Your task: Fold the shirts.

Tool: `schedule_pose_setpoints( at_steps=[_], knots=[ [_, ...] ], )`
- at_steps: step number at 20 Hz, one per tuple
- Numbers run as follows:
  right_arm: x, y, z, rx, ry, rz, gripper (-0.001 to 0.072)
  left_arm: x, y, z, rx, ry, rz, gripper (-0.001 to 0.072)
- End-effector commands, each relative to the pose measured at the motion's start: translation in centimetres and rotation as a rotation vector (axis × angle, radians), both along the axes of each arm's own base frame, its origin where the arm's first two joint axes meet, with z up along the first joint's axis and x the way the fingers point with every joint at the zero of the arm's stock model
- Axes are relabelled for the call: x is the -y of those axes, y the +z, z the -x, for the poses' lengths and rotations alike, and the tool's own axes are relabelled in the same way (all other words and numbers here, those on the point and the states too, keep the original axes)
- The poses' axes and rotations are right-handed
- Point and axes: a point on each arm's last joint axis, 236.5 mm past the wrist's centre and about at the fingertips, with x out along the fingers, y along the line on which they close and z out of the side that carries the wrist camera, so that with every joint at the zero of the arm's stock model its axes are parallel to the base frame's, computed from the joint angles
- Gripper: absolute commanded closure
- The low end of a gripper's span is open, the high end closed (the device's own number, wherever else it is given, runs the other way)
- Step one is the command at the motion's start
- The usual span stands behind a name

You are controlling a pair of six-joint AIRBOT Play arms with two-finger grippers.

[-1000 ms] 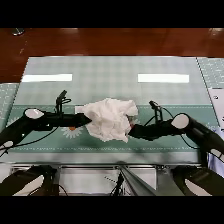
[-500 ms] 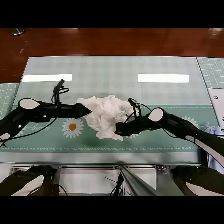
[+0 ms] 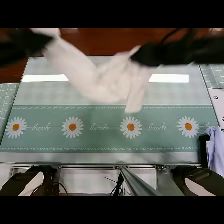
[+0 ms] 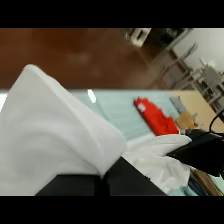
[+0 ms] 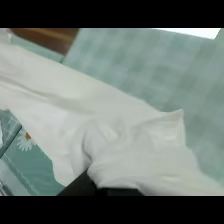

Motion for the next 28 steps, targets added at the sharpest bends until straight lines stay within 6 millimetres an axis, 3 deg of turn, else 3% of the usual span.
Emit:
schedule_pose_setpoints(
  at_steps=[1,3,6,9,13,16,19,21,25,28],
  knots=[
    [6.9,13.3,6.0,0.338,-0.115,0.122,0.0693,-1.8,15.1,7.7,0.391,0.111,-0.052,0.0684],
    [8.2,17.4,11.0,0.466,-0.127,0.106,0.0693,-2.4,18.9,12.1,0.516,0.209,-0.144,0.0685],
    [9.7,18.7,17.3,0.545,-0.118,0.128,0.0693,-2.1,20.6,17.7,0.613,0.308,-0.243,0.0685],
    [11.8,17.1,20.1,0.511,-0.161,0.189,0.0693,-2.5,18.9,21.0,0.576,0.4,-0.342,0.0684],
    [13.0,11.9,21.1,0.316,-0.167,0.271,0.0692,-2.4,12.8,21.8,0.333,0.358,-0.432,0.0684],
    [12.5,5.6,19.6,0.098,-0.132,0.32,0.0692,-1.4,5.8,20.5,0.084,0.206,-0.455,0.0684],
    [10.9,-2.9,17.2,-0.143,-0.061,0.349,0.0692,-0.9,-1.6,17.9,-0.159,0.071,-0.375,0.0684],
    [10.2,-8.6,14.6,-0.244,-0.074,0.344,0.0692,-0.4,-7.9,16.2,-0.285,-0.04,-0.35,0.0684],
    [9.4,-18.0,8.5,-0.343,-0.146,0.335,0.0693,-0.9,-19.0,9.4,-0.43,0.034,-0.222,0.0684],
    [9.6,-21.0,2.0,-0.363,-0.226,0.329,0.0692,-0.8,-22.8,3.3,-0.429,0.145,-0.201,0.0684]
  ],
)
